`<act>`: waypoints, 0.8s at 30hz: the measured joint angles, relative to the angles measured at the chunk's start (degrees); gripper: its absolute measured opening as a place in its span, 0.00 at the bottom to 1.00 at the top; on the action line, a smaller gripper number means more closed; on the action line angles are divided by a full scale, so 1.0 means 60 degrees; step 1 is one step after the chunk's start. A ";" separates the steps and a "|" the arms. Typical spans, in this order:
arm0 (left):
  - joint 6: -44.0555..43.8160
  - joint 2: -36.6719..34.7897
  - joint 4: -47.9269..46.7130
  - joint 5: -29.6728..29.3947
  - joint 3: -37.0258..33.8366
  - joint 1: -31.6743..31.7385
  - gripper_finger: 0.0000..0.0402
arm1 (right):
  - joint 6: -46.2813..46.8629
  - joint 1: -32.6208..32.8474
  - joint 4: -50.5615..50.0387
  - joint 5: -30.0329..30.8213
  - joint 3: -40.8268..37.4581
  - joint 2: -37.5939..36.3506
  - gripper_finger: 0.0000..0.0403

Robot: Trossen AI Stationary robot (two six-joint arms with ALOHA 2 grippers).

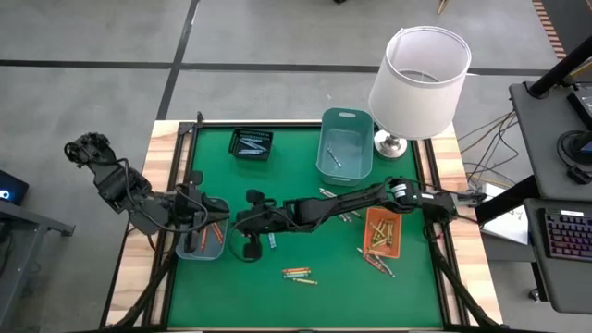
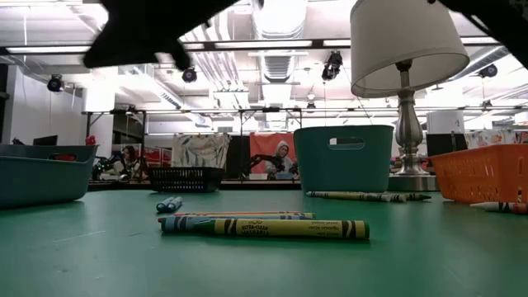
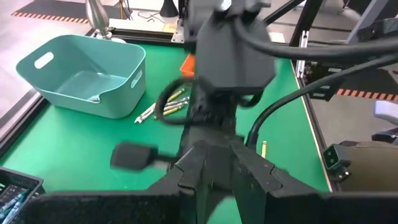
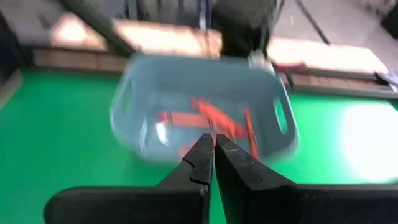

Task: Sort crayons
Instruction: Put the blue crayon into the black bin

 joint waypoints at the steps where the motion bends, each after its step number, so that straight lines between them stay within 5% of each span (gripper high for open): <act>1: -0.0003 0.0049 -0.0003 0.0000 0.0000 -0.0002 0.12 | -0.0101 0.0066 -0.0574 0.0153 0.0000 -0.0134 0.02; 11: 0.0251 0.1425 0.0029 -0.0060 -0.0004 0.0005 0.12 | 0.0047 0.1110 -0.5229 0.1032 -0.0625 -0.1571 0.02; 17: 0.0894 0.2606 0.0188 0.0136 0.0015 0.0137 0.12 | 0.1001 0.1816 -0.5378 0.0942 -0.2164 -0.3044 0.02; 24: 0.2784 0.3899 0.0219 0.2133 0.0139 0.0760 0.12 | 0.2065 0.2513 -0.4905 0.1042 -0.4649 -0.5203 0.02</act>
